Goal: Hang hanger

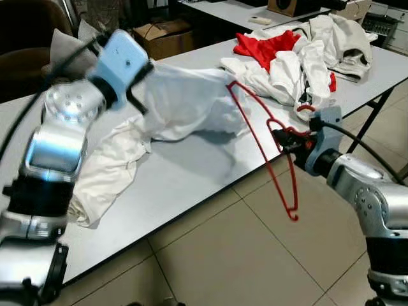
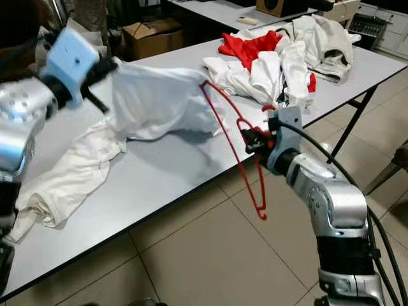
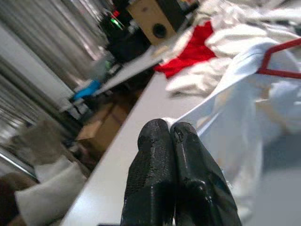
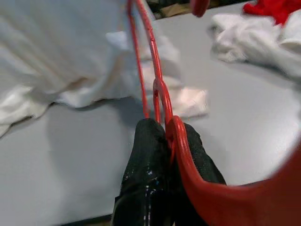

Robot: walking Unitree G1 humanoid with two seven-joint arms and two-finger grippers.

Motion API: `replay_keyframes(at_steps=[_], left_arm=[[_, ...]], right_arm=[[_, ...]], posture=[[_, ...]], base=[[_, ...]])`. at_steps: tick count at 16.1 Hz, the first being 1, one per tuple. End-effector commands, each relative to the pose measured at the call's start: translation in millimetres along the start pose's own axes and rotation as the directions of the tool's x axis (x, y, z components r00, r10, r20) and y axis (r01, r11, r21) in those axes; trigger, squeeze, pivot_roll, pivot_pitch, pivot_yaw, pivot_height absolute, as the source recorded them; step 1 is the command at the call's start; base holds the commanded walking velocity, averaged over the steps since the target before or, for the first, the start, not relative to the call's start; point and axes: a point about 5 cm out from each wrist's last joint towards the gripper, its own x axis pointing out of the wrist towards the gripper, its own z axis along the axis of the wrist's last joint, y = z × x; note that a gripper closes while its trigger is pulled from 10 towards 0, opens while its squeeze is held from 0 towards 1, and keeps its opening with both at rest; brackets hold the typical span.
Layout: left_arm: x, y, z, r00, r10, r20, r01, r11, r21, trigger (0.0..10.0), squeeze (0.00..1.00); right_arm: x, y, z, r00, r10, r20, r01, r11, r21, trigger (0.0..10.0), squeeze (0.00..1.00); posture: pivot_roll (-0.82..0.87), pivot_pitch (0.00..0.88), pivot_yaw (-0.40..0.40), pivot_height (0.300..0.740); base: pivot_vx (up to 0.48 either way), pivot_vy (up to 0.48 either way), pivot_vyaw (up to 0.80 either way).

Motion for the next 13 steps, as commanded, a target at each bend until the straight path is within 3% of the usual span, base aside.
replay_keyframes(at_steps=[1, 7, 8, 9, 11, 13], left_arm=[[-0.3, -6.5, 0, 0.999, -0.036, -0.005, 0.036, 0.999, 0.005, 0.0, 0.00], [3.8, -19.9, 6, 0.996, -0.083, 0.032, 0.085, 0.995, -0.043, 0.0, 0.00], [5.4, -22.3, 8, 0.996, -0.086, 0.037, 0.088, 0.995, -0.050, 0.0, 0.00], [8.1, -26.3, 10, 0.995, -0.088, 0.044, 0.091, 0.993, -0.069, 0.0, 0.00], [9.3, -35.1, 8, 0.991, -0.130, 0.028, 0.132, 0.988, -0.080, 0.0, 0.00], [5.9, -43.9, -12, 0.976, -0.193, -0.102, 0.190, 0.981, -0.039, 0.0, 0.00]], right_arm=[[-1.8, 4.8, -7, 0.998, 0.040, -0.039, -0.040, 0.999, 0.001, 10.0, 0.00], [-6.6, 20.0, -26, 0.985, 0.156, -0.073, -0.149, 0.984, 0.093, 10.0, 0.00], [-8.2, 25.3, -30, 0.976, 0.187, -0.114, -0.184, 0.982, 0.036, 10.0, 0.00], [-8.4, 26.4, -36, 0.973, 0.158, -0.171, -0.173, 0.982, -0.077, 10.0, 0.00], [-8.9, 28.1, -30, 0.979, 0.167, -0.119, -0.177, 0.981, -0.077, 10.0, 0.00], [-16.3, 39.7, -23, 0.961, 0.264, -0.081, -0.272, 0.957, -0.105, 10.0, 0.00]], posture=[[-0.16, 0.000, 0.038, 0.740], [-0.17, 0.000, 0.048, 0.740], [-0.17, 0.000, 0.048, 0.740], [-0.17, 0.000, 0.049, 0.740], [-0.17, 0.000, 0.050, 0.740], [-0.17, 0.000, 0.055, 0.740]], base=[[0.000, 0.000, 0.00], [0.000, 0.000, 0.00], [0.000, 0.000, 0.00], [0.000, 0.000, 0.00], [0.000, 0.000, 0.00], [0.000, 0.000, 0.00]])
